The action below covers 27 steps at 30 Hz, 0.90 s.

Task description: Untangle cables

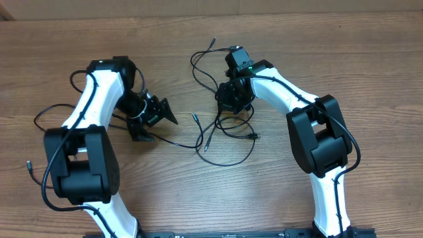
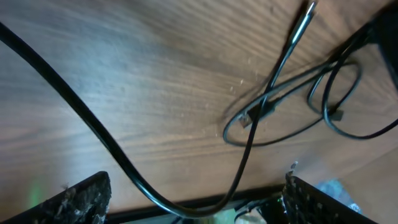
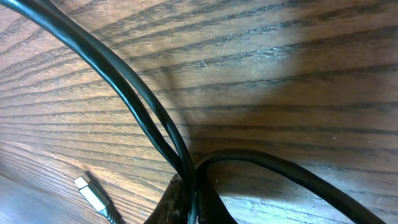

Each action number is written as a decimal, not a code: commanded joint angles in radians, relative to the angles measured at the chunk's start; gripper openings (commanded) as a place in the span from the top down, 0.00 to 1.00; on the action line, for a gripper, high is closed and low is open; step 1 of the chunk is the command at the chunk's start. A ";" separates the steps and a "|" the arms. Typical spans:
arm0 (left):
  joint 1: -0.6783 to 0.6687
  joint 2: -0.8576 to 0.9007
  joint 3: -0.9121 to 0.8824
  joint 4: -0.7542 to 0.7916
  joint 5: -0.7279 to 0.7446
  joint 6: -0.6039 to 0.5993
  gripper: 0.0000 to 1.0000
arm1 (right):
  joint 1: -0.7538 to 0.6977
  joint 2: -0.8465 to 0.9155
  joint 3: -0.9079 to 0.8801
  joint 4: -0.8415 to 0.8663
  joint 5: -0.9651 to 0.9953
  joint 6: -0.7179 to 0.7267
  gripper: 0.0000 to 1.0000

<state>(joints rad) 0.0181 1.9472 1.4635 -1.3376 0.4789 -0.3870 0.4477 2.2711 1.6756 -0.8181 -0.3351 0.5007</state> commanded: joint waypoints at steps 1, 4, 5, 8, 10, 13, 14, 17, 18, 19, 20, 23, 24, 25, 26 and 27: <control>-0.022 -0.003 -0.020 0.007 0.012 -0.073 0.14 | 0.011 0.093 -0.053 -0.006 0.098 -0.004 0.95; -0.047 -0.003 -0.044 0.034 0.008 -0.146 0.18 | 0.011 0.093 -0.053 -0.006 0.098 -0.004 0.95; -0.058 -0.003 -0.056 0.043 0.008 -0.168 0.19 | 0.011 0.093 -0.053 -0.006 0.098 -0.004 0.95; -0.089 -0.003 -0.097 0.071 0.004 -0.236 0.35 | 0.011 0.093 -0.053 -0.007 0.098 -0.004 0.95; -0.111 -0.003 -0.125 0.090 -0.010 -0.285 0.42 | 0.011 0.093 -0.053 -0.007 0.098 -0.004 0.95; -0.142 -0.003 -0.153 0.145 -0.016 -0.302 0.58 | 0.011 0.093 -0.053 -0.006 0.098 -0.004 0.95; -0.148 -0.003 -0.154 0.157 -0.014 -0.302 0.72 | 0.011 0.093 -0.053 -0.006 0.098 -0.004 0.95; -0.143 -0.005 -0.138 0.163 0.027 -0.264 0.96 | 0.011 0.093 -0.053 -0.006 0.098 -0.004 0.95; -0.135 -0.005 -0.126 0.163 0.073 -0.218 0.96 | 0.011 0.093 -0.053 -0.007 0.098 -0.004 0.95; -0.121 -0.005 -0.105 0.164 0.141 -0.158 0.96 | 0.011 0.093 -0.053 -0.008 0.098 -0.004 0.95; -0.106 -0.005 -0.083 0.164 0.203 -0.103 0.96 | 0.011 0.093 -0.053 -0.010 0.098 -0.004 0.95; -0.049 -0.006 0.019 0.160 0.409 0.071 0.96 | 0.011 0.093 -0.053 -0.010 0.098 -0.004 0.95; -0.022 -0.007 0.066 0.158 0.472 0.111 0.96 | 0.011 0.093 -0.053 -0.010 0.098 -0.004 0.95; -0.001 -0.008 0.106 0.151 0.509 0.126 0.96 | 0.011 0.093 -0.053 -0.010 0.098 -0.004 0.95; 0.022 -0.008 0.145 0.146 0.538 0.130 0.96 | 0.011 0.093 -0.053 -0.010 0.098 -0.004 0.95; 0.048 -0.008 0.193 0.140 0.565 0.129 0.96 | 0.011 0.093 -0.053 -0.010 0.098 -0.004 0.95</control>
<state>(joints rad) 0.0017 1.9472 1.5372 -1.1881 0.8318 -0.3836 0.4477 2.2711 1.6756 -0.8192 -0.3359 0.5003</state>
